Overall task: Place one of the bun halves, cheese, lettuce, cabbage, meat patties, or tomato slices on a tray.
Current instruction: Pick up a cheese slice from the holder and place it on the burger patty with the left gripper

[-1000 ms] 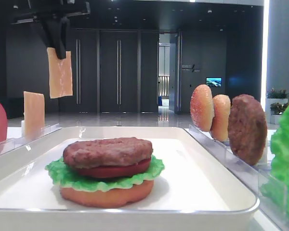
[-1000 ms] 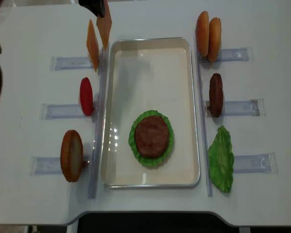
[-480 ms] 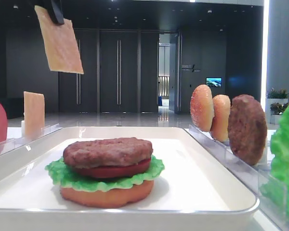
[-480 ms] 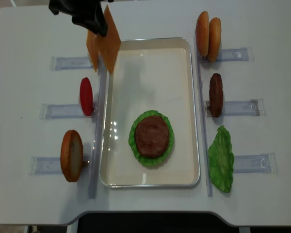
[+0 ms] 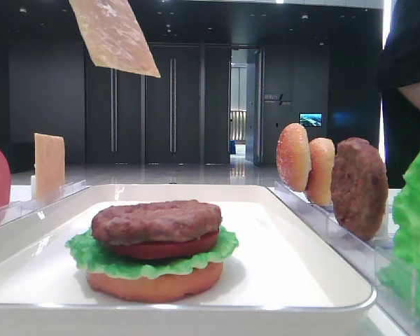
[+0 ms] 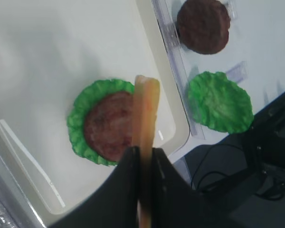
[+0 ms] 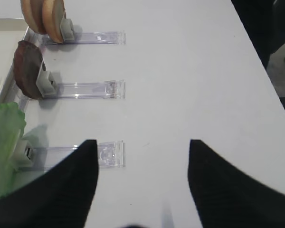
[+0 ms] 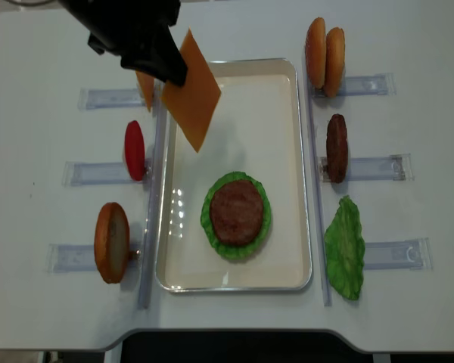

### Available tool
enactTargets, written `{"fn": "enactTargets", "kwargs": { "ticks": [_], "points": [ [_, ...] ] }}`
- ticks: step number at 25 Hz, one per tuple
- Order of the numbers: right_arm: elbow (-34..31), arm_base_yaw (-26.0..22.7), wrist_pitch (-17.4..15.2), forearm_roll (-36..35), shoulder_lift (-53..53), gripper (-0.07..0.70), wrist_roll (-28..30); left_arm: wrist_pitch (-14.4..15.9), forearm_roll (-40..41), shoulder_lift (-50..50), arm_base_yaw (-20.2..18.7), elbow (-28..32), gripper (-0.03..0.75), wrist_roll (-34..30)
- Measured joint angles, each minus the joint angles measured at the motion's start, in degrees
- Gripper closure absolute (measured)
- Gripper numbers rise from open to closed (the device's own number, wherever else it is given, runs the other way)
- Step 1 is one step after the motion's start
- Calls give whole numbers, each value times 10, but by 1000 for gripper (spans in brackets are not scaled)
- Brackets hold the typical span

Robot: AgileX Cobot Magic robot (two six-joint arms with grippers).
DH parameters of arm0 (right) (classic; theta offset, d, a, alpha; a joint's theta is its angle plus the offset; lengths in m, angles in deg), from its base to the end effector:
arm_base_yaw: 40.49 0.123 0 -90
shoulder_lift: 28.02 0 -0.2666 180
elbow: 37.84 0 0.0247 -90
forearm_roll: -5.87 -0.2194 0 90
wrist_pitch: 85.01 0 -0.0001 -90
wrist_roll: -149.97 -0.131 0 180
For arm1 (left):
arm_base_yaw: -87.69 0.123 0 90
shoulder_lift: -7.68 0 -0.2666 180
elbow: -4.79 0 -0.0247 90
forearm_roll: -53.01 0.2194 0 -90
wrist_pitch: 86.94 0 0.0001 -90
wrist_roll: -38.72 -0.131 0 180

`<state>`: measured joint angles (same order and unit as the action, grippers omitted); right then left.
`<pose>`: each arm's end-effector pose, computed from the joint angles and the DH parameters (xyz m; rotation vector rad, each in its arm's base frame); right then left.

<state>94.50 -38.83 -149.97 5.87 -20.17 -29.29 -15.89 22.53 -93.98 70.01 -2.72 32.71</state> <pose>0.0156 0.0005 0.2375 -0.0440 2.1022 0.0097 0.2754 -0.1538 0.2833 0.4289 2.8043 -0.7959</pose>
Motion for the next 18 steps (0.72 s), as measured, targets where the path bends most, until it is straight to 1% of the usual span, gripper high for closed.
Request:
{"fn": "enactTargets", "kwargs": {
  "ticks": [5, 10, 13, 18],
  "points": [
    [0, 0, 0, 0, 0, 231, 0, -5, -46, 1, 0, 74, 683, -55],
    [0, 0, 0, 0, 0, 231, 0, -21, -160, -1, 0, 150, 683, -150],
    [0, 0, 0, 0, 0, 231, 0, -29, -206, -13, 0, 178, 683, -192],
    [0, 0, 0, 0, 0, 231, 0, -45, -249, -37, 0, 209, 683, -241]
  ]
}}
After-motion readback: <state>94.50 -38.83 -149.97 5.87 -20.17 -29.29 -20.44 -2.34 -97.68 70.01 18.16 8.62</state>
